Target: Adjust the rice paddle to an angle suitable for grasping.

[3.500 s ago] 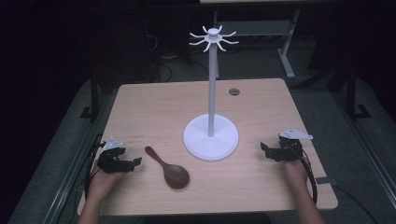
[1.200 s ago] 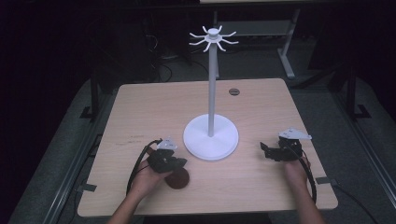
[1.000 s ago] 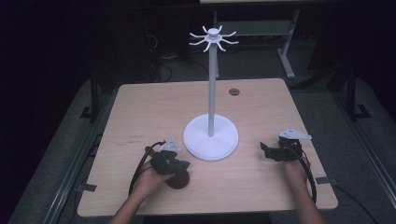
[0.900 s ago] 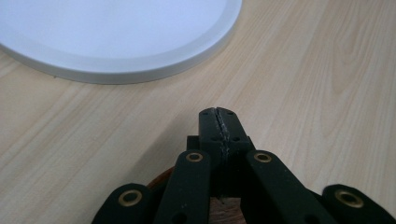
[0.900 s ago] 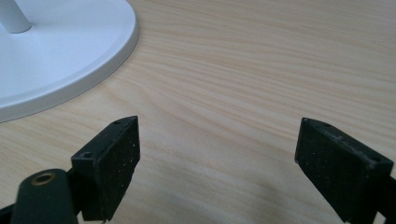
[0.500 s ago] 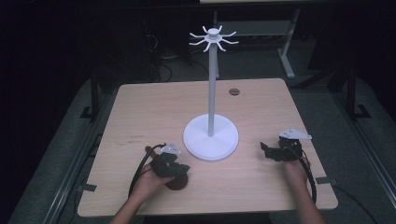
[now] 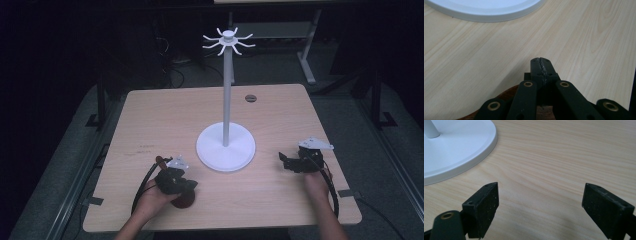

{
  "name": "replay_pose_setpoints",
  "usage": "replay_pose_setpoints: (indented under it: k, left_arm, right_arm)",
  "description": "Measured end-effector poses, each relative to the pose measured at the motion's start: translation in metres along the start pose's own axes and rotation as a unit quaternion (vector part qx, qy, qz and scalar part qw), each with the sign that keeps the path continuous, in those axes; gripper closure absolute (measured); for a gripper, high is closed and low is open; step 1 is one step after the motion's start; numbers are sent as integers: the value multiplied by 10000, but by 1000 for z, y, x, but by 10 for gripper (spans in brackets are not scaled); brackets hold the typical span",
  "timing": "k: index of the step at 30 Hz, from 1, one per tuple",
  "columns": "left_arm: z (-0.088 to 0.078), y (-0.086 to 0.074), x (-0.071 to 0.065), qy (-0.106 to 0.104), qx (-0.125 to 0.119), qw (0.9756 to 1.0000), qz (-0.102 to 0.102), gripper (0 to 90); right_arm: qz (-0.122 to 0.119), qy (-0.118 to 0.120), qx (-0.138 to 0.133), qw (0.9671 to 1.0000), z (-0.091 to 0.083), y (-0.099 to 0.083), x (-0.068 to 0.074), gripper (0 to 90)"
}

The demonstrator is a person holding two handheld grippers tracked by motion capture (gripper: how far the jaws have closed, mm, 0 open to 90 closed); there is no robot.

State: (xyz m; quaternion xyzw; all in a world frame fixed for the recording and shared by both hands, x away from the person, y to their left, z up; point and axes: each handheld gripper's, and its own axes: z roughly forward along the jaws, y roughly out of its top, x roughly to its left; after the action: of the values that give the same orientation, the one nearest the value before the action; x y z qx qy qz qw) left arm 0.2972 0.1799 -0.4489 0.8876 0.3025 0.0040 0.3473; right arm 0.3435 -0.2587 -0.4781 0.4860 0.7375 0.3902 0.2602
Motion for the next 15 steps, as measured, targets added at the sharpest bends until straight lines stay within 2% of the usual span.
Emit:
replay_pose_setpoints:
  k: [10,11,13,15]
  left_arm:
    - [-8,-11,-1,73,188,9998,44,899]
    - [-10,-14,-2,87,143,9999,-42,899]
    - [-14,-17,-1,104,215,9997,13,899]
    - [-16,-20,-2,143,170,9997,-57,899]
  right_arm:
    - [1,-10,-3,10000,0,0,0,135]
    - [9,-13,-7,10000,0,0,0,135]
    - [6,-14,-8,10000,0,0,0,135]
    - [3,-15,-6,10000,0,0,0,135]
